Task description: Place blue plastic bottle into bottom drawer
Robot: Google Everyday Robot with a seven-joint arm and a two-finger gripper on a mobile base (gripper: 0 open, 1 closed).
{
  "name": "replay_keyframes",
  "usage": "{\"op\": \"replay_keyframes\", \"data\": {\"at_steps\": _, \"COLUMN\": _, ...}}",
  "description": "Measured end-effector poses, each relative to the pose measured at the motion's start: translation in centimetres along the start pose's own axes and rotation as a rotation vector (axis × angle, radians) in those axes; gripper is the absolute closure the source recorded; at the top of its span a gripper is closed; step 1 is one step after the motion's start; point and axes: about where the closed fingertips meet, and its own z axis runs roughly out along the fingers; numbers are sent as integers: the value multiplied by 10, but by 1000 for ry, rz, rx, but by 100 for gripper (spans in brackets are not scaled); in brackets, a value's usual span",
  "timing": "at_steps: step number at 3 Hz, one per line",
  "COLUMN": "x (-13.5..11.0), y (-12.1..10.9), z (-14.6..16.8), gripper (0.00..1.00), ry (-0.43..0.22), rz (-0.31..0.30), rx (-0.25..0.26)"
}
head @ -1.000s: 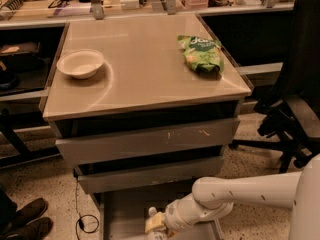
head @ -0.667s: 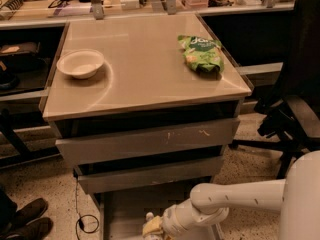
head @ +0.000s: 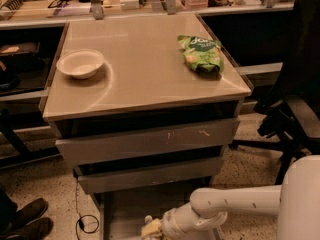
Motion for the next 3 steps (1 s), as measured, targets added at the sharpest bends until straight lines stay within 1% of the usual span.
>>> {"op": "replay_keyframes", "data": {"at_steps": 1, "x": -19, "y": -9, "z": 19, "gripper": 100, "ry": -83, "rz": 22, "rx": -104}}
{"op": "replay_keyframes", "data": {"at_steps": 2, "x": -41, "y": -22, "z": 21, "gripper": 100, "ry": -186, "rz": 48, "rx": -206}}
{"op": "replay_keyframes", "data": {"at_steps": 3, "x": -61, "y": -34, "z": 26, "gripper": 100, "ry": -220, "rz": 82, "rx": -273}}
